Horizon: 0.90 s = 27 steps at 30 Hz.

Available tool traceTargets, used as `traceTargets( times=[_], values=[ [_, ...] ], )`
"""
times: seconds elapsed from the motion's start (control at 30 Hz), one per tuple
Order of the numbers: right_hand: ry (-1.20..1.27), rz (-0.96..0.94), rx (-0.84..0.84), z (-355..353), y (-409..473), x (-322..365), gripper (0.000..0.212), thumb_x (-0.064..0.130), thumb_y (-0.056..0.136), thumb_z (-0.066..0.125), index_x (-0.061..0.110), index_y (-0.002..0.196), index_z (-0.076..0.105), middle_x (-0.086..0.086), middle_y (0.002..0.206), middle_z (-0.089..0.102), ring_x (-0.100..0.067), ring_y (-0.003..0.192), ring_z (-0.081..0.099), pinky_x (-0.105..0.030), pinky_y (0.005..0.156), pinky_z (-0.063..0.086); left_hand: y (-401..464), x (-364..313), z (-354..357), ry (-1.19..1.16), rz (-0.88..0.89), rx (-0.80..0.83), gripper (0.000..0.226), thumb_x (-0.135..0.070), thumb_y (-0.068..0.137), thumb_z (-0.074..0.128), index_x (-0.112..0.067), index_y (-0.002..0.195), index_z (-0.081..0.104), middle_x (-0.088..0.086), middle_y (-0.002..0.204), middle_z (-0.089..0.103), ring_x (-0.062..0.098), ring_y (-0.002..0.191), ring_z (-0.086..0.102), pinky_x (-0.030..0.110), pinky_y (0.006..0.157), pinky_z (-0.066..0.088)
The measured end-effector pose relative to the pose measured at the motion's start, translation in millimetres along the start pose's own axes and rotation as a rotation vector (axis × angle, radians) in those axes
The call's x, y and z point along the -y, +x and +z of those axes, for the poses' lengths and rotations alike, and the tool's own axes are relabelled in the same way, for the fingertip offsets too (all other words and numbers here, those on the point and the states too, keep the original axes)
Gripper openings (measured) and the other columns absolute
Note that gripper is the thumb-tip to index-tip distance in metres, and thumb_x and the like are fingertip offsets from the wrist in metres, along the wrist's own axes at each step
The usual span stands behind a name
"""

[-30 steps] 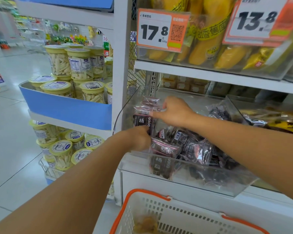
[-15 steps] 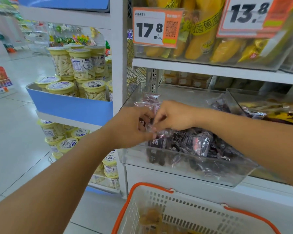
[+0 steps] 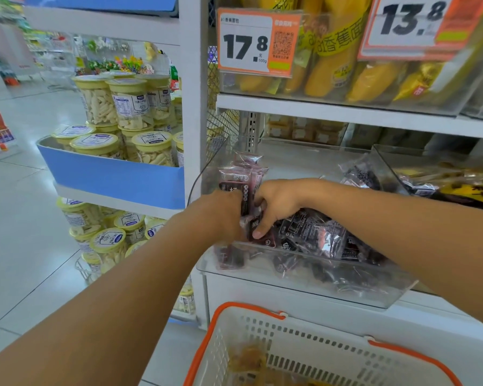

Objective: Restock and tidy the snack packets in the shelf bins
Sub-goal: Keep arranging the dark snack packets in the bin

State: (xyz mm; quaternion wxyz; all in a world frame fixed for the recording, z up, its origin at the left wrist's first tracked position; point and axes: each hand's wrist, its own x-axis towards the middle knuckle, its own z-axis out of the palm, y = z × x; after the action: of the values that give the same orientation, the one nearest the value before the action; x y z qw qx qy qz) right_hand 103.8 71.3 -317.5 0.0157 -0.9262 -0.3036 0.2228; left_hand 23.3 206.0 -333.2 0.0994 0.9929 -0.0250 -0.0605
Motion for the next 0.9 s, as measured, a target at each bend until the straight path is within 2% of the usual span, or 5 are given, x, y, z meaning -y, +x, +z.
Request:
traceTargets(
  times=[0.2, 0.37, 0.5, 0.73, 0.9],
  values=[
    [0.05, -0.034, -0.19, -0.3, -13.8, -3.4, 0.049, 0.03, 0.068, 0.092, 0.005, 0.106, 0.072, -0.008, 0.109, 0.072, -0.026, 0.103, 0.066, -0.036, 0.086, 0.056, 6.4, -11.8, -3.6, 0.112, -0.143, 0.236, 0.085, -0.033, 0.072, 0.087, -0.005, 0.141, 0.046, 0.011, 0.136, 0.055, 0.03, 0.118, 0.059, 0.039, 0.097, 0.052],
    [0.275, -0.094, -0.241, -17.3, -50.4, -14.6, 0.013, 0.031, 0.087, 0.078, 0.019, 0.081, 0.074, 0.019, 0.061, 0.061, -0.001, 0.059, 0.052, -0.021, 0.06, 0.039, 10.7, -14.9, -3.2, 0.089, -0.183, 0.333, 0.052, -0.022, 0.089, 0.073, 0.0, 0.131, 0.054, 0.013, 0.13, 0.059, 0.029, 0.108, 0.066, 0.038, 0.094, 0.054],
    [0.27, -0.11, -0.149, -23.5, -54.3, -17.8, 0.021, 0.029, 0.093, 0.07, 0.009, 0.091, 0.072, -0.002, 0.077, 0.059, -0.014, 0.069, 0.05, -0.029, 0.066, 0.046, 6.7, -13.8, -1.1, 0.057, -0.183, 0.297, 0.037, -0.017, 0.093, 0.066, -0.001, 0.126, 0.058, 0.014, 0.127, 0.061, 0.028, 0.109, 0.066, 0.035, 0.093, 0.054],
    [0.571, -0.022, -0.001, 8.2, -9.1, 3.5, 0.008, 0.018, 0.103, 0.055, 0.01, 0.105, 0.056, -0.003, 0.111, 0.046, -0.022, 0.094, 0.059, -0.038, 0.075, 0.064, -14.6, -0.2, -27.5, -0.153, -0.145, -0.163, 0.026, -0.006, 0.094, 0.051, -0.001, 0.114, 0.065, 0.015, 0.113, 0.068, 0.033, 0.104, 0.065, 0.037, 0.087, 0.055],
    [0.166, -0.006, 0.097, 6.6, 11.2, 14.7, 0.077, 0.039, 0.075, 0.087, 0.014, 0.137, 0.049, 0.003, 0.127, 0.048, -0.02, 0.111, 0.055, -0.03, 0.082, 0.057, -44.9, 17.0, -23.0, -0.096, 0.009, -0.208, 0.026, -0.018, 0.099, 0.05, -0.019, 0.122, 0.062, 0.008, 0.117, 0.064, 0.028, 0.101, 0.062, 0.042, 0.088, 0.054]
  ],
)
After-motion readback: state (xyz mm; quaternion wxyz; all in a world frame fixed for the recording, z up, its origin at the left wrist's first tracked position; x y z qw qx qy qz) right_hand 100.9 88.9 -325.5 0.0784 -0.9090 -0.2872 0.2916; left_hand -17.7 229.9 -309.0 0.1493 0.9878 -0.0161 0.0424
